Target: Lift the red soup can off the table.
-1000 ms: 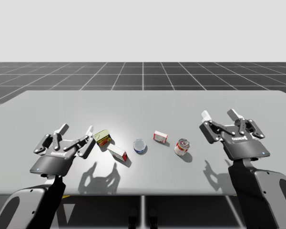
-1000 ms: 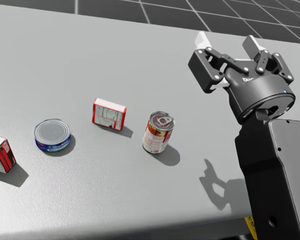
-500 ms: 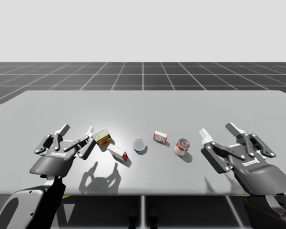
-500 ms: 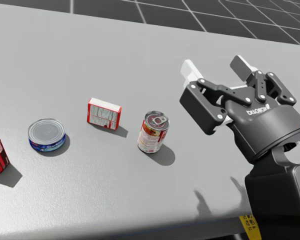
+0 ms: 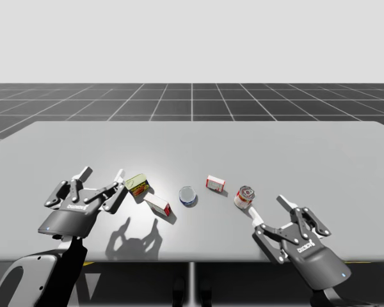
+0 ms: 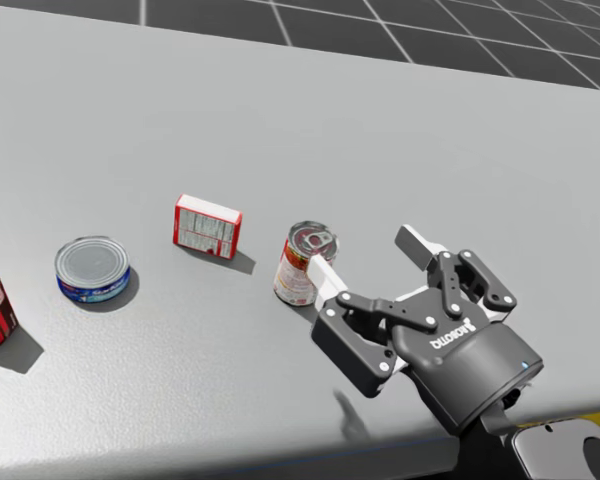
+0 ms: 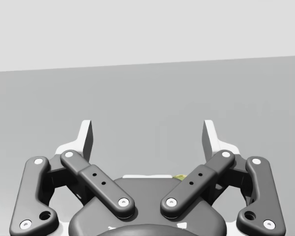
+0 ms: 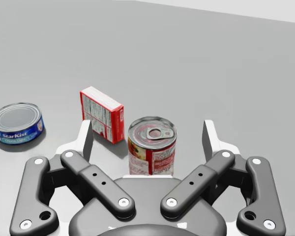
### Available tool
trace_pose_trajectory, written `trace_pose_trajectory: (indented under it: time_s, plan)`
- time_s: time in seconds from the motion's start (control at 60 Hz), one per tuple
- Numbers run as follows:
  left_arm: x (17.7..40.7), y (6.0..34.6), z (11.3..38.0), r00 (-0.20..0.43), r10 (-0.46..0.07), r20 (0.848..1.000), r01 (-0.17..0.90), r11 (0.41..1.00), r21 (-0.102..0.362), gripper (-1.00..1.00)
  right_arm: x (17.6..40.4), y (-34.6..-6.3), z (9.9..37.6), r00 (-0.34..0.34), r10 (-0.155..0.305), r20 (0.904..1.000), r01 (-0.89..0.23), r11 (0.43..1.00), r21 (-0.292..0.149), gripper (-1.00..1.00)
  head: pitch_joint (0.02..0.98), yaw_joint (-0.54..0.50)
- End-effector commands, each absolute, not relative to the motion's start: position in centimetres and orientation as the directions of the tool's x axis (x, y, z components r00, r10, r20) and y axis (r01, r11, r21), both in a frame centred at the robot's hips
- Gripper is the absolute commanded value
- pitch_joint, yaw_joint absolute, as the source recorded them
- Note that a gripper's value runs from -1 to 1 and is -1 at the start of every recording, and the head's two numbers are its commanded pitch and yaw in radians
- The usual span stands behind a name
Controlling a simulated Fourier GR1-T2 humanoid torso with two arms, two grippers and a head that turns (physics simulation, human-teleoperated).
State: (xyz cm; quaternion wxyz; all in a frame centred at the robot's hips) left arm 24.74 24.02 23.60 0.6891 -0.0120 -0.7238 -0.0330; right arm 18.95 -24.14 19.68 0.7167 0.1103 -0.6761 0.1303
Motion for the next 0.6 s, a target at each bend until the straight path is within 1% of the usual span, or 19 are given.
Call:
trace_pose_trajectory:
  time_s: [0.017,0.117,0.183,0.25,0.283,0.333,0.383,0.433,0.483,0.6]
  plan:
    - [24.8,24.2,23.6,-0.053,-0.027,0.998,0.057,0.998,0.030,-1.00,19.7,-23.6,16.3,0.109,0.043,0.9931,-0.342,0.940,-0.003,-1.00,0.828,-0.32]
    - [24.8,24.2,23.6,-0.053,-0.028,0.998,0.056,0.998,0.031,-1.00,20.6,-23.5,15.1,0.136,0.047,0.9896,-0.328,0.945,0.001,-1.00,0.829,-0.32]
    - [24.8,24.3,23.6,-0.054,-0.028,0.998,0.056,0.998,0.031,-1.00,21.3,-23.5,14.4,0.147,0.055,0.9876,-0.317,0.948,-0.006,-1.00,0.829,-0.31]
    - [24.8,24.3,23.6,-0.055,-0.027,0.998,0.055,0.998,0.030,-1.00,21.7,-23.4,14.1,0.159,0.052,0.9859,-0.313,0.950,0.000,-1.00,0.829,-0.31]
    - [24.8,24.3,23.6,-0.055,-0.028,0.998,0.055,0.998,0.031,-1.00,22.3,-23.3,13.7,0.164,0.058,0.9847,-0.304,0.953,-0.005,-1.00,0.830,-0.31]
    - [24.9,24.3,23.6,-0.055,-0.028,0.998,0.056,0.998,0.031,-1.00,22.7,-23.1,13.5,0.176,0.054,0.9830,-0.307,0.952,0.003,-1.00,0.828,-0.31]
    - [24.9,24.3,23.6,-0.055,-0.028,0.998,0.056,0.998,0.031,-1.00,23.2,-22.8,13.3,0.176,0.064,0.9823,-0.304,0.953,-0.008,-1.00,0.827,-0.31]
    - [24.9,24.3,23.6,-0.056,-0.028,0.998,0.056,0.998,0.031,-1.00,23.7,-22.5,13.1,0.186,0.061,0.9807,-0.308,0.951,0.000,-1.00,0.825,-0.31]
    - [24.9,24.3,23.6,-0.056,-0.027,0.998,0.056,0.998,0.030,-1.00,24.3,-22.2,12.9,0.187,0.070,0.9799,-0.305,0.952,-0.009,-1.00,0.824,-0.31]
    - [24.9,24.4,23.7,-0.056,-0.026,0.998,0.053,0.998,0.029,-1.00,25.3,-21.9,12.8,0.191,0.061,0.9797,-0.292,0.956,-0.003,-1.00,0.819,-0.30]
